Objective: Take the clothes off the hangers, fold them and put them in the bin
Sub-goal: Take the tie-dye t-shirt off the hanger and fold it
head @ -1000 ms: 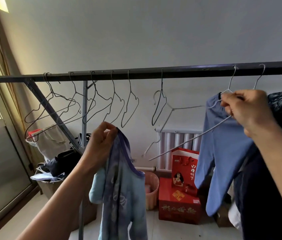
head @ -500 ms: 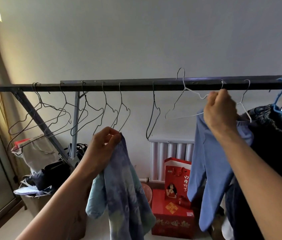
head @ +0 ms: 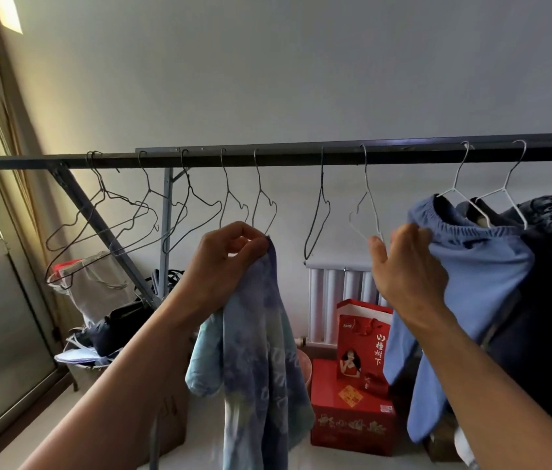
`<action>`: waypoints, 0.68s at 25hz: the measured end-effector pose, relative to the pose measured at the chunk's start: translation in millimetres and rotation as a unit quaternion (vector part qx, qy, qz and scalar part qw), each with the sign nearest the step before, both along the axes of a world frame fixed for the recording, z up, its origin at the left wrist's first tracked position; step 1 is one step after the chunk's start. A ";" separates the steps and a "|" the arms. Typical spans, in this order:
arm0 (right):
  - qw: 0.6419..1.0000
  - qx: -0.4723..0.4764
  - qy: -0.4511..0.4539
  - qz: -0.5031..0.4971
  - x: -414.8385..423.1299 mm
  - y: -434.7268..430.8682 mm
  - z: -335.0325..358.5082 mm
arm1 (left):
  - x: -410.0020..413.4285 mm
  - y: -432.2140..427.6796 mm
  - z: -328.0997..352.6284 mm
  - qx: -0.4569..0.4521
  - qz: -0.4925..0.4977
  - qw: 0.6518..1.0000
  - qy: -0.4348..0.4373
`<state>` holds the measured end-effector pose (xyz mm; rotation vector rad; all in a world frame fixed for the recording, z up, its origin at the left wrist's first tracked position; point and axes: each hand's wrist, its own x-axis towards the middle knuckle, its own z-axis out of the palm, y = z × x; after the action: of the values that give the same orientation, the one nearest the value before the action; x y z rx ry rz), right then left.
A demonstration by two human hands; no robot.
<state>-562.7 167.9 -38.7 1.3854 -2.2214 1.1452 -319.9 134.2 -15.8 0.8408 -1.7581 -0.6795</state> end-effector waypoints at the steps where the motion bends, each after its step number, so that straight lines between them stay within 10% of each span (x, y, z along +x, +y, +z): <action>1: 0.997 -0.063 0.046 0.016 8.7 4.6 -3.3 | 1.3 2.4 0.9 0.000 -0.009 1.000 -0.005; 3: 0.973 -0.157 0.074 0.152 36.6 14.4 -6.0 | 2.7 9.2 1.4 -0.003 -0.038 0.999 -0.019; 7: 0.842 -0.011 -0.233 0.486 89.0 31.0 -11.7 | 8.6 22.3 -7.1 -0.004 -0.088 0.996 -0.031; 17: 0.826 -0.013 -0.263 0.498 111.1 31.8 -22.8 | 35.1 41.0 -28.4 0.068 -0.066 0.995 0.020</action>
<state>-451.6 199.7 -61.5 2.5961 -1.6516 2.0609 -284.7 175.2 -44.2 0.8000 -1.7573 -0.9061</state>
